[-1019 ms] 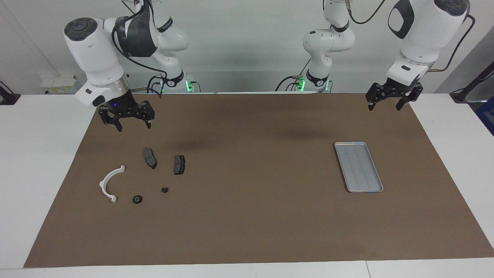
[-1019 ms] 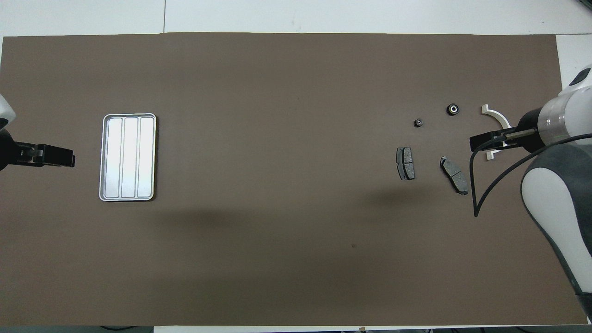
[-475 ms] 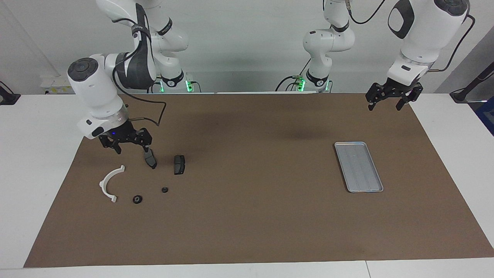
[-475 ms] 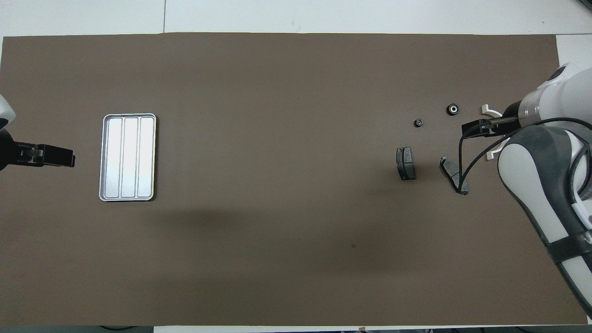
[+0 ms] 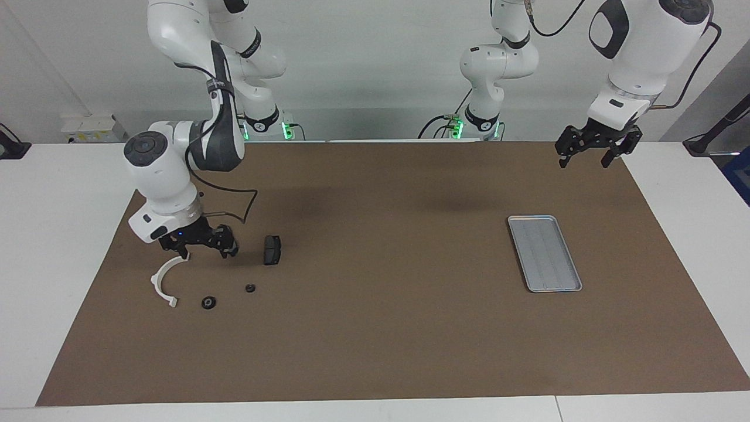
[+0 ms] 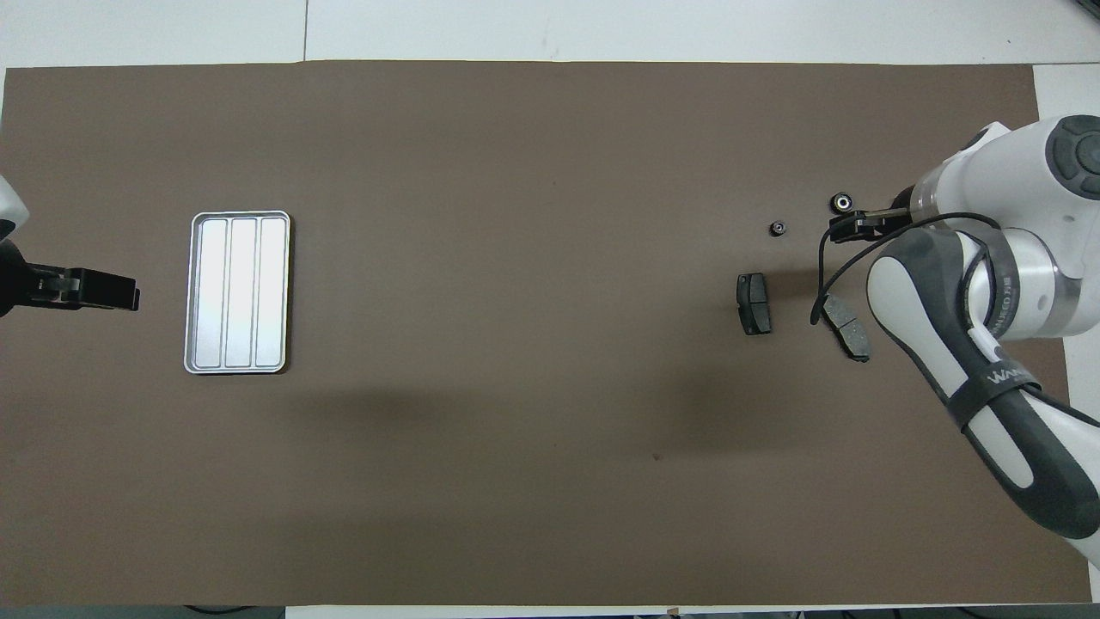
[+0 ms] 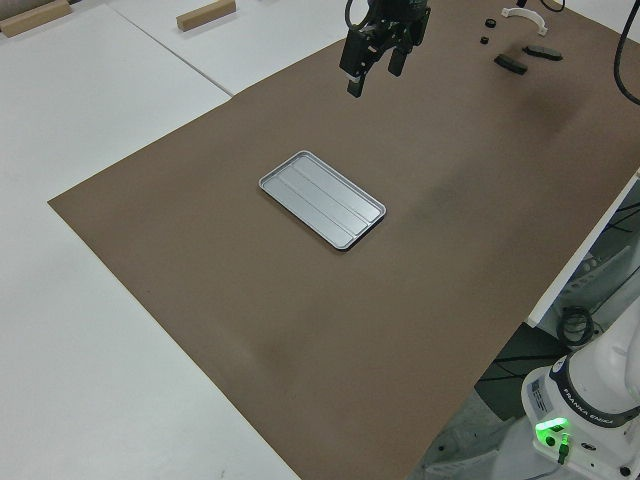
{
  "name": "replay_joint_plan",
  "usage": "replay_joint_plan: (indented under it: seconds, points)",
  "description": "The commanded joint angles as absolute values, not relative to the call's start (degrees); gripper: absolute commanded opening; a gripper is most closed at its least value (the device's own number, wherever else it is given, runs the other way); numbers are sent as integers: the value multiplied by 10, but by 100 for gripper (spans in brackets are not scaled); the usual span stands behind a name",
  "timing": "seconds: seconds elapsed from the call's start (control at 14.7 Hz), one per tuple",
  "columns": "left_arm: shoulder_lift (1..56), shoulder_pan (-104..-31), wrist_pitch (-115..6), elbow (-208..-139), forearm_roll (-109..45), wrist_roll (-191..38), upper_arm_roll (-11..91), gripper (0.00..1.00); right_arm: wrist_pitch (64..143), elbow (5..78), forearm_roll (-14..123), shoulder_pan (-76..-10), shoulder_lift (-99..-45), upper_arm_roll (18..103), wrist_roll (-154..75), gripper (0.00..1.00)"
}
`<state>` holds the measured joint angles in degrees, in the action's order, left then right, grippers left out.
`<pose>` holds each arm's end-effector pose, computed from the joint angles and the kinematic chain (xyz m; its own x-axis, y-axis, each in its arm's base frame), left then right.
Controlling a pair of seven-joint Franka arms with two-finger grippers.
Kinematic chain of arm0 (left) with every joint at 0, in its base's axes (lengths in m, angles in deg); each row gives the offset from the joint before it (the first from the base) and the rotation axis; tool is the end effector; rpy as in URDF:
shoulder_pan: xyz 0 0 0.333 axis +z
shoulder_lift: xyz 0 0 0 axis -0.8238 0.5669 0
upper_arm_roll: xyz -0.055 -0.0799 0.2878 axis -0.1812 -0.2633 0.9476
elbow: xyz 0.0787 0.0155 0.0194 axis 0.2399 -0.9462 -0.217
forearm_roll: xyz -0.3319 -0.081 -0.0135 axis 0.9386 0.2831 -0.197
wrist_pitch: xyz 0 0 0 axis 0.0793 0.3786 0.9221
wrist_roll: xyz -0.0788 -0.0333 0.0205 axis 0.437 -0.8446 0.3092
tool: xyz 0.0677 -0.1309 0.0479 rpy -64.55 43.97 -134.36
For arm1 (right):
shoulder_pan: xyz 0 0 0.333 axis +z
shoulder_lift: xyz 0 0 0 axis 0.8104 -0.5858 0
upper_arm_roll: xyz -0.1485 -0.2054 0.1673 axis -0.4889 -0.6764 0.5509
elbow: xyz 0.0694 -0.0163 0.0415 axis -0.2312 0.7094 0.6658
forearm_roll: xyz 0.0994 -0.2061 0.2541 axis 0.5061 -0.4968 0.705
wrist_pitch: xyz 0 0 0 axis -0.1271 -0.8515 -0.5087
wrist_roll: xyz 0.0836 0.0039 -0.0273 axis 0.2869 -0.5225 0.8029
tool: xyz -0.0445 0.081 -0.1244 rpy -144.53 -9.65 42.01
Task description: Pick bearing gear from pile to tray
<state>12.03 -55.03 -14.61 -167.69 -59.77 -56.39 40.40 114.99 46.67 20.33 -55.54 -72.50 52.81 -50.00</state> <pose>0.4786 -0.0110 0.5356 0.9924 -0.1205 0.0247 -0.1192 -0.9917 -0.0487 0.5840 -0.0194 0.3376 0.9962 -0.0249 0.0837 -0.0292 -0.9983 0.0506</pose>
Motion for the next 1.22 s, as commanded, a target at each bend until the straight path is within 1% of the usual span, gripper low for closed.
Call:
replay_joint_plan:
  seconds: [0.0,0.07,0.27,0.54,0.68,0.88,1.15]
  points:
    - [111,-554,-151,-1686,-590,-558,408,100,1173,457,191,-560,-745,531,-537,95]
    - [111,-554,-151,-1685,-590,-558,408,100,1174,453,191,-560,-751,531,-539,94]
    - [111,-554,-151,-1685,-590,-558,408,100,1178,423,191,-561,-790,530,-573,94]
    - [111,-554,-151,-1686,-590,-558,408,100,1178,391,187,-562,-829,529,-583,95]
    - [111,-554,-151,-1686,-590,-558,408,100,1177,368,186,-562,-850,529,-583,98]
    - [111,-554,-151,-1686,-589,-558,408,100,1186,363,184,-562,-865,528,-583,99]
    - [111,-554,-151,-1685,-590,-558,408,100,1188,337,186,-571,-888,528,-593,99]
